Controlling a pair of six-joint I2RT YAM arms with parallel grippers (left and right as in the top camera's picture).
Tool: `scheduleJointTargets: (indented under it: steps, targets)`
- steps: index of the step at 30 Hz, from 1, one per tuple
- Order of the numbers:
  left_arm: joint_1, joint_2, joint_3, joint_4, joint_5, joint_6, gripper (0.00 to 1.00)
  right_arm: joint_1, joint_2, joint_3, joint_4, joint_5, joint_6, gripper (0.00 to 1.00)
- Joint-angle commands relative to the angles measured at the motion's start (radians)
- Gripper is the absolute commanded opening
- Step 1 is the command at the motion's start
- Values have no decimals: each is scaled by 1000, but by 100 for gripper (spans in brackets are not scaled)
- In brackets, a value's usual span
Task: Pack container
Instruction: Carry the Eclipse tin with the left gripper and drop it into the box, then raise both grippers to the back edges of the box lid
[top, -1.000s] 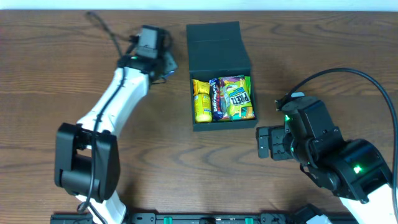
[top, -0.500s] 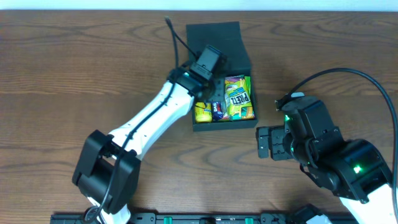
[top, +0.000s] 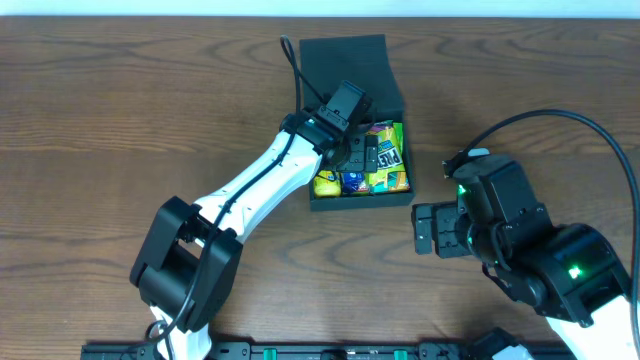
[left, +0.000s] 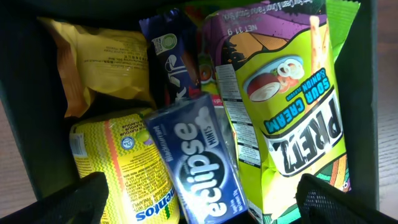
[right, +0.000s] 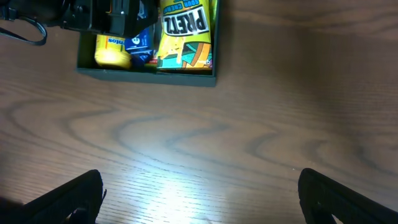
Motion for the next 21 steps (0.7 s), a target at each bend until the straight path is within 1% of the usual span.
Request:
scheduleJointTargets:
  steps: [1,5,8,11,17,21]
  targets:
    - [19,-39,19,-15,2,8,98,-6,-4,6,0,6,-12,99]
    - [61,-89,19,-37,-2,63,95,-6,-4,6,0,6,-12,99]
    - [103,-124,19,-61,-2,72,95,-6,-4,6,0,6,-12,99]
    - [164,-158,19,-94,-5,72,95,-6,-4,6,0,6,-12,99]
    - [292,-182,19,-147,-4,129,95,-6,-4,6,0,6,-12,99]
    - [345,-182,19,-161,-4,135,100,-6,-4,6,0,6,-12,99]
